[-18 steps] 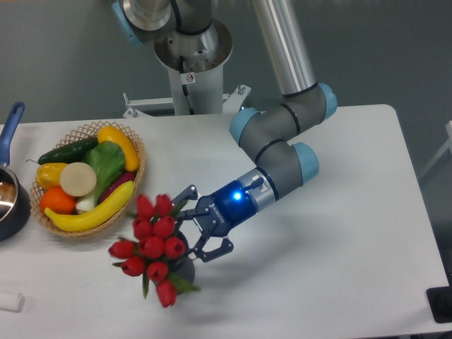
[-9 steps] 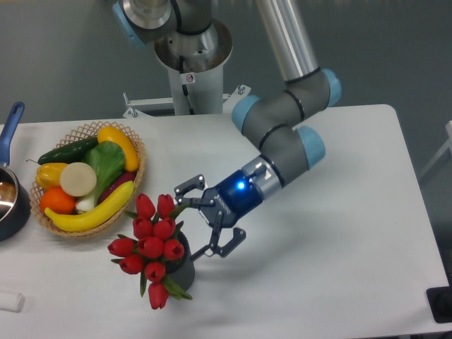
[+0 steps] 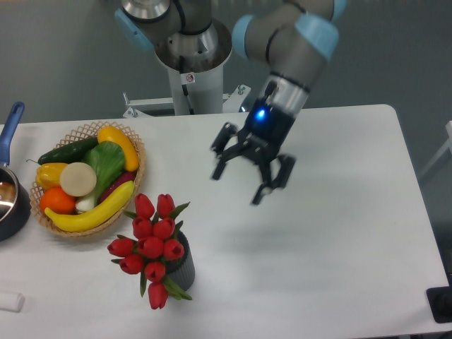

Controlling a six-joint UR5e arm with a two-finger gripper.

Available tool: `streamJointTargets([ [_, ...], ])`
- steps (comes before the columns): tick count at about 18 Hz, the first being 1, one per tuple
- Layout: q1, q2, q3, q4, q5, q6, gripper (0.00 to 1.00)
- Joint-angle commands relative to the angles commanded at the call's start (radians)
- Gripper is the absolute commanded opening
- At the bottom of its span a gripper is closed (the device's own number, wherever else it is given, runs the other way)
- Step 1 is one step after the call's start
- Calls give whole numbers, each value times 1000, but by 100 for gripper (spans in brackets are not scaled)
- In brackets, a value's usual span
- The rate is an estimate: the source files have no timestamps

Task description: Insert the flowers into the vase

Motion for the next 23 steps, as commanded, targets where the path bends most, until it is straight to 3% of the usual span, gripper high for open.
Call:
streamJointTargets([
  [3, 51, 54, 34, -23, 68, -20, 100],
  [6, 114, 118, 46, -116, 108, -3, 100],
  [12, 138, 132, 90, -273, 190, 245, 100],
  [18, 169, 163, 87, -356, 215, 393, 100],
  [23, 181, 169, 80, -357, 214, 403, 100],
])
